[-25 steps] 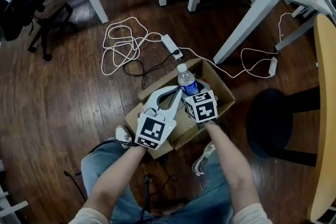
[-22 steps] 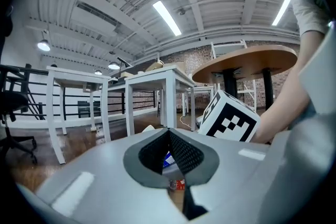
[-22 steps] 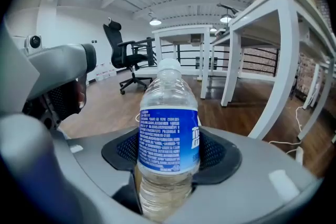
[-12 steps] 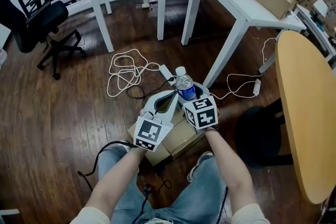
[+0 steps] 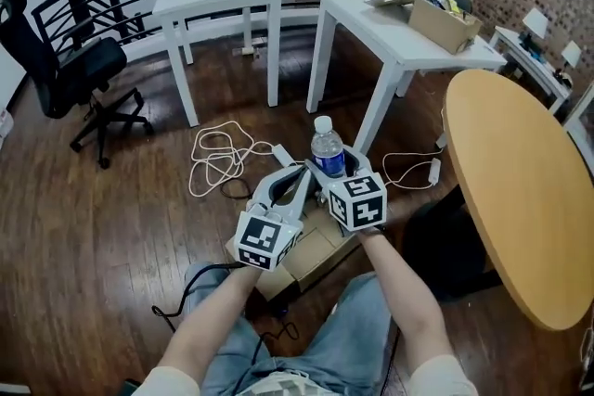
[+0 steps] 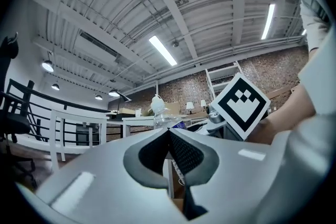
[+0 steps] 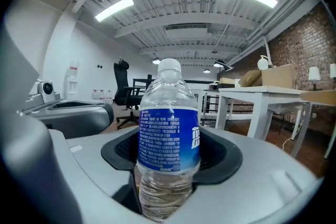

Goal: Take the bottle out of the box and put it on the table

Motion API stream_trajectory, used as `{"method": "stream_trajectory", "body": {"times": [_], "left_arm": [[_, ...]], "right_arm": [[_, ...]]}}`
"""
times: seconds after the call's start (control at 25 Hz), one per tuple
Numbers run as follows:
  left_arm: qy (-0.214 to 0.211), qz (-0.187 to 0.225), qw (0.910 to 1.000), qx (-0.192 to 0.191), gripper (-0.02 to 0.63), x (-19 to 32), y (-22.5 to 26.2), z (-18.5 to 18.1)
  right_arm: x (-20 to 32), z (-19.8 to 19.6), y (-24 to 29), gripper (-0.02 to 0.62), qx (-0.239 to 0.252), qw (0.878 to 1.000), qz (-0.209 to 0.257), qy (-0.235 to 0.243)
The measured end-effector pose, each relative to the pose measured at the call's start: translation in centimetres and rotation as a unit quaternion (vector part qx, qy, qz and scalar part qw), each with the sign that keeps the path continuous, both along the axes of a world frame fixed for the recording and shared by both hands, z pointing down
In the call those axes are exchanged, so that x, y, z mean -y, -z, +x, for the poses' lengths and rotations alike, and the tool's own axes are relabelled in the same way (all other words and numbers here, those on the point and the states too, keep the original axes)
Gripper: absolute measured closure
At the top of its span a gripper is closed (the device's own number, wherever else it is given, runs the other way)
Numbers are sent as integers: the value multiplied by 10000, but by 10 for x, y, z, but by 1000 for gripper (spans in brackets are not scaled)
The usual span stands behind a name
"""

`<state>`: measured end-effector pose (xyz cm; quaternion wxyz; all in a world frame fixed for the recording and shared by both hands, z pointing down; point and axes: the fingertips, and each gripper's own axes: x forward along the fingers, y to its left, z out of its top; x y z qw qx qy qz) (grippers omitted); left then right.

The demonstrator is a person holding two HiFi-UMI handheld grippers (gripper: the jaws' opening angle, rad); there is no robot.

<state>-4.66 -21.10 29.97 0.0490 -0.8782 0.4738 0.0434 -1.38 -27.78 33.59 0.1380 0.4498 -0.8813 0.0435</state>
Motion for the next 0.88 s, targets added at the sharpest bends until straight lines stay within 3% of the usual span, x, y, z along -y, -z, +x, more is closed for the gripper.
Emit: {"method": "stream_trajectory", "body": {"times": [0.36,0.88], "left_arm": [[-392,359,9975,-458,606,-35,70,36],[-1265,847,9864,-617,606,-76,143,122]], "right_arm": [[-28,33,105,299,237,9963,770,-292],[-64,129,199,298,258,9842,1410,-1040]]}}
